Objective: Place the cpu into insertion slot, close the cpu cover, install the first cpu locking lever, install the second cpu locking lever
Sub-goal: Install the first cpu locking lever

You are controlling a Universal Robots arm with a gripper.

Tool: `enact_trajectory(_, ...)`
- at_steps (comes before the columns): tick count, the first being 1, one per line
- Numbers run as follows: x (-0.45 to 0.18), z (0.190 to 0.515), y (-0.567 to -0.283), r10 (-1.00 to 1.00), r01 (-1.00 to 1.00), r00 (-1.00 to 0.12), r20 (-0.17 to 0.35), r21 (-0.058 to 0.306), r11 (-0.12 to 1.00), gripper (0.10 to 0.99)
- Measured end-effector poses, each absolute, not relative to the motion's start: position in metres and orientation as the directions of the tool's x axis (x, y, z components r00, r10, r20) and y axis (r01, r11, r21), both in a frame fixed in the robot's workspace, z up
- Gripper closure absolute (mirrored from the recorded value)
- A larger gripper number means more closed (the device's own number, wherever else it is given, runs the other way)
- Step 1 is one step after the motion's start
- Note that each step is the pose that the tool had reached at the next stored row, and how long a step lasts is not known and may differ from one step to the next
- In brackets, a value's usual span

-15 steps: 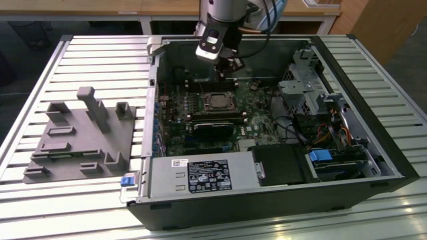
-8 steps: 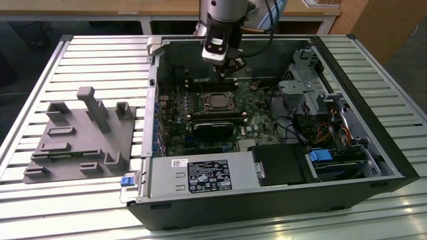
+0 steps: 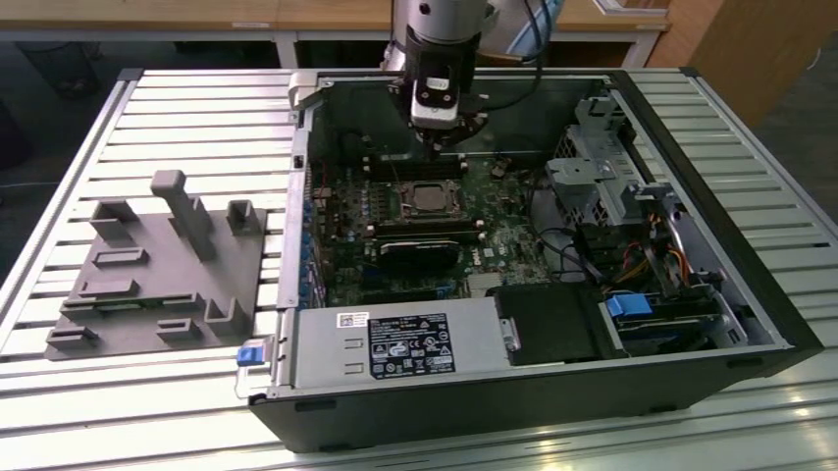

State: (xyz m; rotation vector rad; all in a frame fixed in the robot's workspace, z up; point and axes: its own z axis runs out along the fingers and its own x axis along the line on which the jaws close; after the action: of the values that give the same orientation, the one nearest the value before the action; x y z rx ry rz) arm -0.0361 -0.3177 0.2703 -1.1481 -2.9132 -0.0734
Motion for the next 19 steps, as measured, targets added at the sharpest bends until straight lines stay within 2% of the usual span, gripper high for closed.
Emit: enact_trajectory(19, -0.0361, 0.27, -0.3177, 0.418, 0.419, -0.908, 0.026, 0.04, 0.907, 0.969)
